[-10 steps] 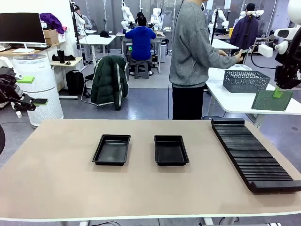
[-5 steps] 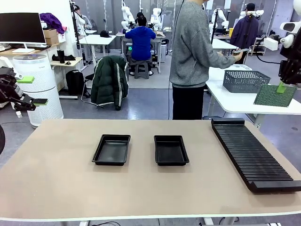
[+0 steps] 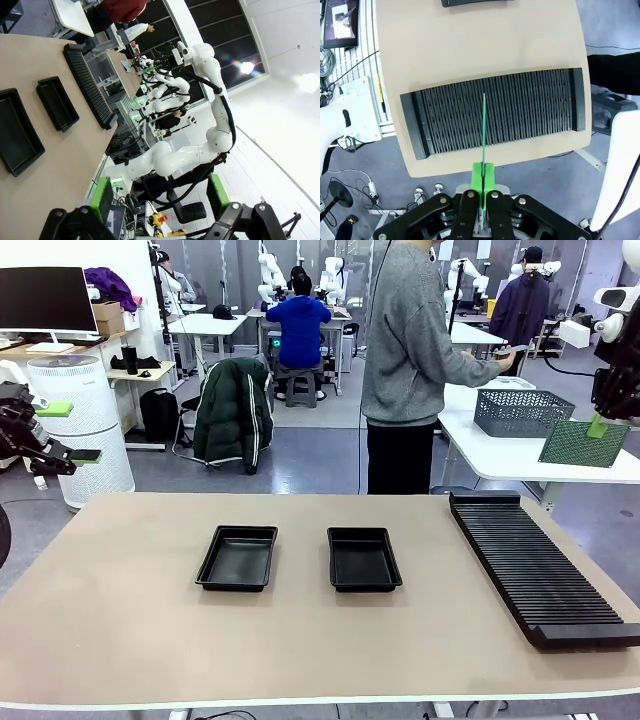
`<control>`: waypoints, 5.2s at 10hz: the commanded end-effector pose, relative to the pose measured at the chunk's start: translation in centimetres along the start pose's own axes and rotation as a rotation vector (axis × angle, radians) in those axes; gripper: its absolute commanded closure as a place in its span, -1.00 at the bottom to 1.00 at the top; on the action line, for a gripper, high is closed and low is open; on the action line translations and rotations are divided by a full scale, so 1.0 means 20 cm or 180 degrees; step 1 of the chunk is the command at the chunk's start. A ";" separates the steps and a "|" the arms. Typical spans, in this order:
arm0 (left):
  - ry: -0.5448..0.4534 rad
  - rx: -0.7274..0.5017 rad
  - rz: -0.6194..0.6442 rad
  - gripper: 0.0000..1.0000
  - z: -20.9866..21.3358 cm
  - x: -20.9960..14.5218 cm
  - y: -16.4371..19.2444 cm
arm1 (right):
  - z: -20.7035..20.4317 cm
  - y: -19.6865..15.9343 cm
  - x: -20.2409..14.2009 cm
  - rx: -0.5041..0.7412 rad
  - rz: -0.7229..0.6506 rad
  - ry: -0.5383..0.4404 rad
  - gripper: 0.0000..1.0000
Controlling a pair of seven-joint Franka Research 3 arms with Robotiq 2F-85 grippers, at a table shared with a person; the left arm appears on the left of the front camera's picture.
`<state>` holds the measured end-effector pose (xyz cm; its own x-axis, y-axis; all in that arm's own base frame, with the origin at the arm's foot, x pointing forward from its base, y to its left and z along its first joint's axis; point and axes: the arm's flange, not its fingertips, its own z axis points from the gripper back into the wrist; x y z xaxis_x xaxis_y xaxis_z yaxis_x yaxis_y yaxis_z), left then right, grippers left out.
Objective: Inspect and transfer BCBs to ESD trays.
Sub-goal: Pick up the Blank PCB from the PCB Rack and place it in the left ESD tray.
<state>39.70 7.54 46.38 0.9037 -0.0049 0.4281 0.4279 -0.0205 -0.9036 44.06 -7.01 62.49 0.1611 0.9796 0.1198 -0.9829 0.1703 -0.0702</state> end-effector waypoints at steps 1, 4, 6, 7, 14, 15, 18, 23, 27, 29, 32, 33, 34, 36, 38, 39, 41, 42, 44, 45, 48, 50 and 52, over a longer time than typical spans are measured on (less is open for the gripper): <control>-0.0040 0.0023 -0.0017 -1.00 0.00 0.00 -0.01 | 0.00 0.00 0.01 0.0004 0.0017 0.0011 0.96; -0.0040 0.0023 -0.0017 -1.00 0.00 0.00 -0.01 | 0.00 0.00 0.01 0.0004 0.0017 0.0011 0.96; -0.0040 0.0023 -0.0017 -1.00 0.00 0.00 -0.01 | 0.00 0.00 0.01 0.0004 0.0017 0.0011 0.96; -0.0040 0.0023 -0.0017 -1.00 0.00 0.00 -0.01 | 0.00 0.00 0.01 0.0004 0.0017 0.0011 0.96; -0.0040 0.0023 -0.0017 -1.00 0.00 0.00 -0.01 | -0.05 0.17 0.40 0.0123 -0.1461 -0.0307 0.96; -0.0040 0.0023 -0.0017 -1.00 0.00 0.00 -0.01 | -0.07 0.21 0.49 0.0144 -0.1606 -0.0323 0.96; -0.0040 0.0023 -0.0017 -1.00 0.00 0.00 -0.01 | -0.15 0.33 0.80 0.0233 -0.2144 -0.0457 0.96; -0.0040 0.0023 -0.0017 -1.00 0.00 0.00 -0.01 | -0.36 0.44 1.03 0.0674 -0.2858 -0.0852 0.96; -0.0040 0.0023 -0.0017 -1.00 0.00 0.00 -0.01 | -0.50 0.52 1.20 0.0875 -0.3586 -0.1387 0.96; -0.0040 0.0023 -0.0017 -1.00 0.00 0.00 -0.01 | -0.56 0.51 1.24 0.0969 -0.3752 -0.1514 0.96; -0.0040 0.0023 -0.0017 -1.00 0.00 0.00 -0.01 | -0.65 0.45 1.31 0.1109 -0.3970 -0.1703 0.96; -0.0040 0.0023 -0.0017 -1.00 0.00 0.00 -0.01 | -0.70 0.42 1.36 0.1180 -0.4022 -0.1781 0.96; -0.0040 0.0023 -0.0017 -1.00 0.00 0.00 -0.01 | -0.74 0.39 1.40 0.1280 -0.3999 -0.1831 0.96; -0.0040 0.0023 -0.0017 -1.00 0.00 0.00 -0.01 | -0.81 0.34 1.47 0.1434 -0.4117 -0.1874 0.96; -0.0040 0.0023 -0.0017 -1.00 0.00 0.00 -0.01 | -0.91 0.31 1.57 0.1553 -0.4268 -0.1842 0.96; -0.0040 0.0023 -0.0017 -1.00 0.00 0.00 -0.01 | -0.95 0.30 1.63 0.1612 -0.4279 -0.1829 0.96; -0.0040 0.0023 -0.0017 -1.00 0.00 0.00 -0.01 | -1.05 0.29 1.75 0.1665 -0.4268 -0.1824 0.96; -0.0040 0.0023 -0.0017 -1.00 0.00 0.00 -0.01 | -1.09 0.29 1.81 0.1684 -0.4251 -0.1833 0.96; -0.0040 0.0023 -0.0017 -1.00 0.00 0.00 -0.01 | -1.19 0.27 1.92 0.1717 -0.4319 -0.1844 0.96; -0.0040 0.0023 -0.0017 -1.00 0.00 0.00 -0.01 | -1.23 0.27 1.98 0.1738 -0.4312 -0.1852 0.96; -0.0040 0.0023 -0.0017 -1.00 0.00 0.00 -0.01 | -1.39 0.28 2.13 0.1758 -0.4533 -0.1844 0.96; -0.0040 0.0023 -0.0017 -1.00 0.00 0.00 -0.01 | -1.46 0.29 2.18 0.1717 -0.4669 -0.1853 0.96; -0.0040 0.0023 -0.0017 -1.00 0.00 0.00 -0.01 | -1.50 0.30 2.23 0.1724 -0.4717 -0.1842 0.96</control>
<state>39.68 7.56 46.38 0.9037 -0.0042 0.4281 0.4279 -0.0199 -0.9036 48.05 39.97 37.55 0.9864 -0.1308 0.0996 0.0176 0.6863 0.7271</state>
